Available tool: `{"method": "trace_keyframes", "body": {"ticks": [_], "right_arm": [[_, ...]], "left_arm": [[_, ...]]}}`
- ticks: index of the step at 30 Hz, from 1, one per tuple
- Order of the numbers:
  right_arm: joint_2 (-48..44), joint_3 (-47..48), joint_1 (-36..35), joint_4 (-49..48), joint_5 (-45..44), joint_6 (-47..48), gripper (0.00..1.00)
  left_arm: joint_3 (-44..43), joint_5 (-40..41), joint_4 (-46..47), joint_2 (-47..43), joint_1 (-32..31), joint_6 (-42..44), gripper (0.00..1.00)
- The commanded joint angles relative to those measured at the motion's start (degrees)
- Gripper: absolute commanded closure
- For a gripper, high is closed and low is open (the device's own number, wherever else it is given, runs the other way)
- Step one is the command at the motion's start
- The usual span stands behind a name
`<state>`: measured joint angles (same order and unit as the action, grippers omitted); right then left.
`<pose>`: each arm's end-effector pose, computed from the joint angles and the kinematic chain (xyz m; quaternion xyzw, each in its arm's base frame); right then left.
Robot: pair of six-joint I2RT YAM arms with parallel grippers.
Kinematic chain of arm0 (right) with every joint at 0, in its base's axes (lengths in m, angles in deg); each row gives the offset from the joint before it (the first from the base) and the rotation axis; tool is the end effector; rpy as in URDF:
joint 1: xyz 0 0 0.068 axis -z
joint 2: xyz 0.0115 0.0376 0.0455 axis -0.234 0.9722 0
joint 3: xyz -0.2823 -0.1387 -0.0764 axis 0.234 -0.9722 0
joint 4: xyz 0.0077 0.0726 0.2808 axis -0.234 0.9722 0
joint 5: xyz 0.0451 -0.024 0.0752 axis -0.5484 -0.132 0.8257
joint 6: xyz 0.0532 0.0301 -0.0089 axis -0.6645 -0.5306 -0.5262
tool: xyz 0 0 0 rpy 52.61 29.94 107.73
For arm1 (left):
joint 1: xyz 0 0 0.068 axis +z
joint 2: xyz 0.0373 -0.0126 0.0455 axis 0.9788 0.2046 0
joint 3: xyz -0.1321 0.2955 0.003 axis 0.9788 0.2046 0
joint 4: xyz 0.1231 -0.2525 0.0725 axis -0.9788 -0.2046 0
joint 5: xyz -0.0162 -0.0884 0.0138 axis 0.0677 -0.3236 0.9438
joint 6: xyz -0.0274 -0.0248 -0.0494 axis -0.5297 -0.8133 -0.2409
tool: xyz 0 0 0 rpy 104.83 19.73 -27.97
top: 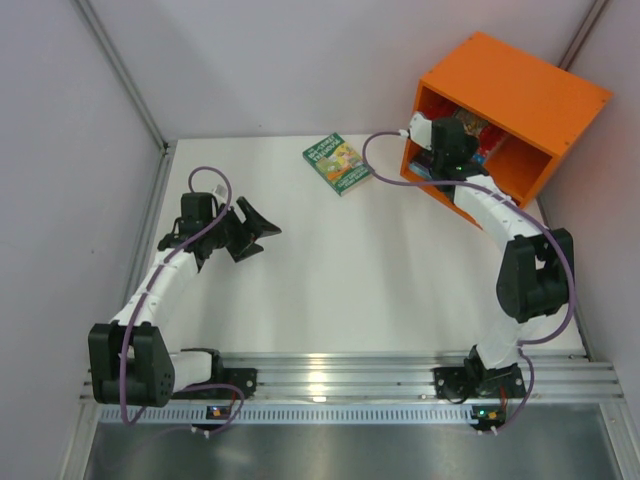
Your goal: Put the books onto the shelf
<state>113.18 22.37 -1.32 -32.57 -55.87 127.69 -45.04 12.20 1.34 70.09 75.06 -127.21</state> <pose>0.4453 0.0906 0.3518 -0.3555 0.7349 -0.4302 0.3853 0.2741 -0.0391 0.2846 -0.2092 0.8652 -0.3786 0.2538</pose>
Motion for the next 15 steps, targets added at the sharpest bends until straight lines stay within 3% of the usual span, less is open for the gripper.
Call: {"method": "trace_keyframes", "body": {"ticks": [1,15], "right_arm": [[-1.8,2.6,-0.3,-3.4,3.0,-1.3,0.64],[-2.8,2.7,-0.9,-0.8,4.5,-2.8,0.71]], "left_arm": [[-0.1,-0.2,2.2,-0.3,0.2,-0.3,0.18],[0.4,-0.4,2.2,-0.9,0.2,-0.5,0.18]]}}
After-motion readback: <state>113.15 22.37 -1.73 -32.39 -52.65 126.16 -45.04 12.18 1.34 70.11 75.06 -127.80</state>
